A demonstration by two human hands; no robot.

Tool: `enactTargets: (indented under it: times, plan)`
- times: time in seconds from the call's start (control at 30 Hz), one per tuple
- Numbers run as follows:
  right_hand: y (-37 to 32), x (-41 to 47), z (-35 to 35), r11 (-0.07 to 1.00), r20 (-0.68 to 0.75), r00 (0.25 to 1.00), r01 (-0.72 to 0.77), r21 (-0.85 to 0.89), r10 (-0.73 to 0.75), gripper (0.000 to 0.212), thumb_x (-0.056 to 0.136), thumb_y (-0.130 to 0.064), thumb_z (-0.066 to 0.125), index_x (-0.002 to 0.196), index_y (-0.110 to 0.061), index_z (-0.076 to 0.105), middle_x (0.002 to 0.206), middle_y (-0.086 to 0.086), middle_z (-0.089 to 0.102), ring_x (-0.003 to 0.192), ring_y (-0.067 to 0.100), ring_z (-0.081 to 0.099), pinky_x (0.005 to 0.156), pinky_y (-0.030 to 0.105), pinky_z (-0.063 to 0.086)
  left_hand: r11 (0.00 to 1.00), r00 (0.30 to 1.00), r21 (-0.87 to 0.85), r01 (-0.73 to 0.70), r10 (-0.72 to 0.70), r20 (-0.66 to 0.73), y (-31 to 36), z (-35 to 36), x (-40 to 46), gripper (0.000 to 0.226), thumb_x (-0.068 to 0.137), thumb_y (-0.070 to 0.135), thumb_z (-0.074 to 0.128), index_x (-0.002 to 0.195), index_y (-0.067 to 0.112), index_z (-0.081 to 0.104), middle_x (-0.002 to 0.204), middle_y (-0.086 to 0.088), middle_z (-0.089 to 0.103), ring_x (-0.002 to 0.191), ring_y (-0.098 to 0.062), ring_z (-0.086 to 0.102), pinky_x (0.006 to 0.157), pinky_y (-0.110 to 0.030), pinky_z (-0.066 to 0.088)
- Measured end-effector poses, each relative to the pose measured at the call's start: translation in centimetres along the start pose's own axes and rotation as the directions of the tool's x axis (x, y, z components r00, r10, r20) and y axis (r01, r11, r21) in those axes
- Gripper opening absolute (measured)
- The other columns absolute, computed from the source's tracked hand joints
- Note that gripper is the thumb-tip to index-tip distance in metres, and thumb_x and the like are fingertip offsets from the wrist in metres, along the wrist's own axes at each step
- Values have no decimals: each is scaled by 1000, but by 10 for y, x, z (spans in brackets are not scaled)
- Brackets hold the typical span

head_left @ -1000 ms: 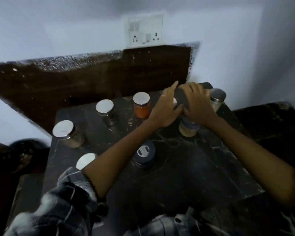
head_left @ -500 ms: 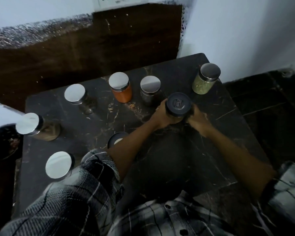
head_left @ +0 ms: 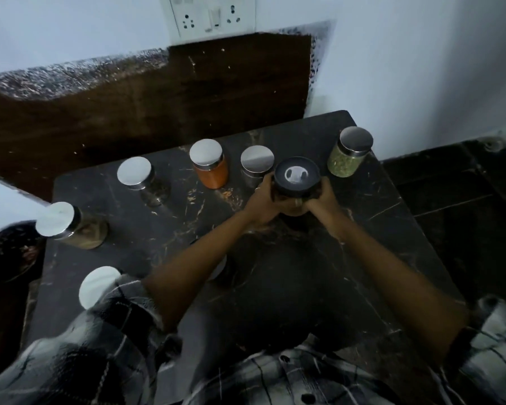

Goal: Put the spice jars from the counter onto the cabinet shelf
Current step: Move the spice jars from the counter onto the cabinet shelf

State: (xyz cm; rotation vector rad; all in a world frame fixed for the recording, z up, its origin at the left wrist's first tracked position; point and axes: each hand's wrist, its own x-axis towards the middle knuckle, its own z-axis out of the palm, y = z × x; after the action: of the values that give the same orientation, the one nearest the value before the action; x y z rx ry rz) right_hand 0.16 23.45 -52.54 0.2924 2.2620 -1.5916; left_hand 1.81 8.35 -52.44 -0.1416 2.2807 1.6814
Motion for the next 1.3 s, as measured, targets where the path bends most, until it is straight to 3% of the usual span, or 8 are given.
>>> enactTargets:
  times: [0.23,0.4,0.57,0.77,0.93,1.0,1.13,1.3]
  plan:
    - [-101,-23,5,947,48,965,244,209,-259,53,75,5,58,121,-13,38,121,17,54,111,30,55,89,41,51,965,956,-48,-257,246,-162,73,-63,-34,75,81,24,72,138,18,25,126,7,49,103,1,54,82,-12,51]
    - [-180,-66,9,814,92,864,424,397,-495,56,63,-11,56,116,-11,38,101,2,56,84,9,59,58,14,50,907,858,5,-421,401,-321,137,-101,-66,73,84,28,69,140,15,24,129,2,46,114,-6,51,83,-10,50]
    - [-234,-99,12,706,104,753,548,449,-650,55,72,-14,62,122,-13,40,120,3,56,105,11,58,73,14,50,847,756,15,-532,483,-442,190,-126,-101,62,91,34,59,140,16,27,134,-7,50,116,-14,56,85,-21,55]
    - [-290,-130,20,571,-4,635,697,433,-773,52,82,-26,67,128,-18,43,128,1,52,110,8,57,77,13,51,768,606,44,-638,537,-587,253,-156,-129,38,90,40,56,117,16,44,99,10,58,81,10,62,66,-8,50]
    - [-345,-150,23,447,-175,545,800,399,-820,50,80,-36,67,124,-23,45,122,-5,55,108,9,56,79,12,52,705,530,85,-704,601,-598,309,-175,-150,54,83,54,55,123,18,49,109,2,64,90,-2,67,70,-15,56]
    - [-362,-156,25,398,-219,506,828,395,-834,46,79,-37,67,118,-26,46,114,-10,54,101,3,55,67,1,47,707,540,70,-704,596,-594,326,-181,-157,66,78,53,62,130,17,45,118,-5,63,99,-13,68,79,-27,59]
    - [-390,-166,24,335,-251,438,869,363,-864,40,79,-32,69,112,-28,47,107,-14,52,95,0,53,60,0,44,663,511,8,-748,584,-631,352,-193,-167,57,77,36,74,124,17,49,109,-7,65,84,-16,72,59,-25,58]
    - [-405,-170,9,385,26,511,612,691,-859,48,68,-35,68,113,-28,56,116,-5,60,107,14,55,79,25,41,631,501,-27,-776,590,-633,365,-206,-175,49,81,46,66,122,20,57,112,-7,69,99,-20,69,86,-36,56]
